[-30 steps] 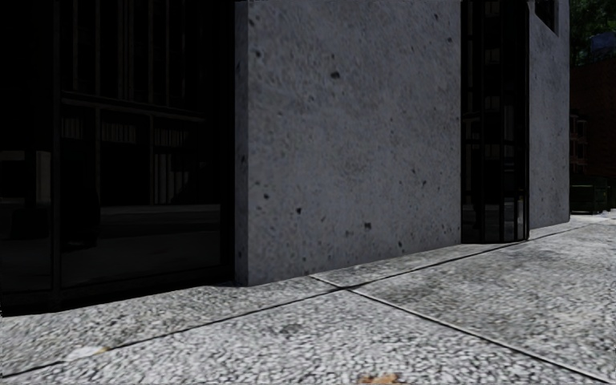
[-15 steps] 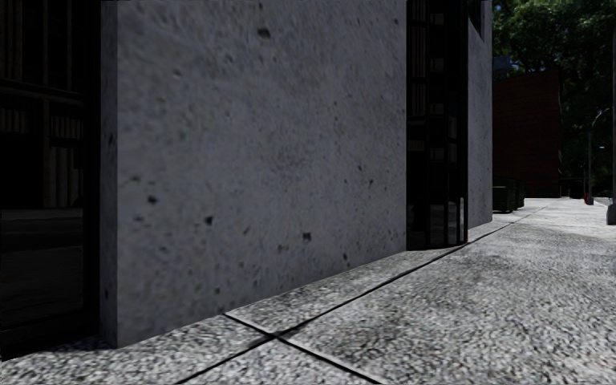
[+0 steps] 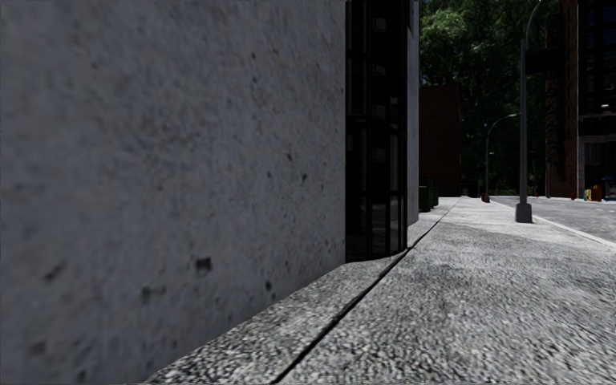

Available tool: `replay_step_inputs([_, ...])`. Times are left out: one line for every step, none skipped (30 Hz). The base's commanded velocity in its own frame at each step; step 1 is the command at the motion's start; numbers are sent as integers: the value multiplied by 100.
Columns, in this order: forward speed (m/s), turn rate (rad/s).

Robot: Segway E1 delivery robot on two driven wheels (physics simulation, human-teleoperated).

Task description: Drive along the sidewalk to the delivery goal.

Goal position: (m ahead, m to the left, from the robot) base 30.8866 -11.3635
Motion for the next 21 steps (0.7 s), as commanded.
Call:
replay_step_inputs([200, -63])
replay_step_inputs([200, -63])
replay_step_inputs([200, -63])
replay_step_inputs([200, -63])
replay_step_inputs([200, -63])
replay_step_inputs([200, -63])
replay_step_inputs([200, -63])
replay_step_inputs([200, -63])
replay_step_inputs([200, -64])
replay_step_inputs([200, -64])
replay_step_inputs([200, -64])
replay_step_inputs([200, -64])
replay_step_inputs([200, -64])
replay_step_inputs([200, -64])
replay_step_inputs([200, -64])
replay_step_inputs([200, -64])
replay_step_inputs([200, -64])
replay_step_inputs([200, -64])
replay_step_inputs([200, -64])
replay_step_inputs([200, -64])
replay_step_inputs([200, -64])
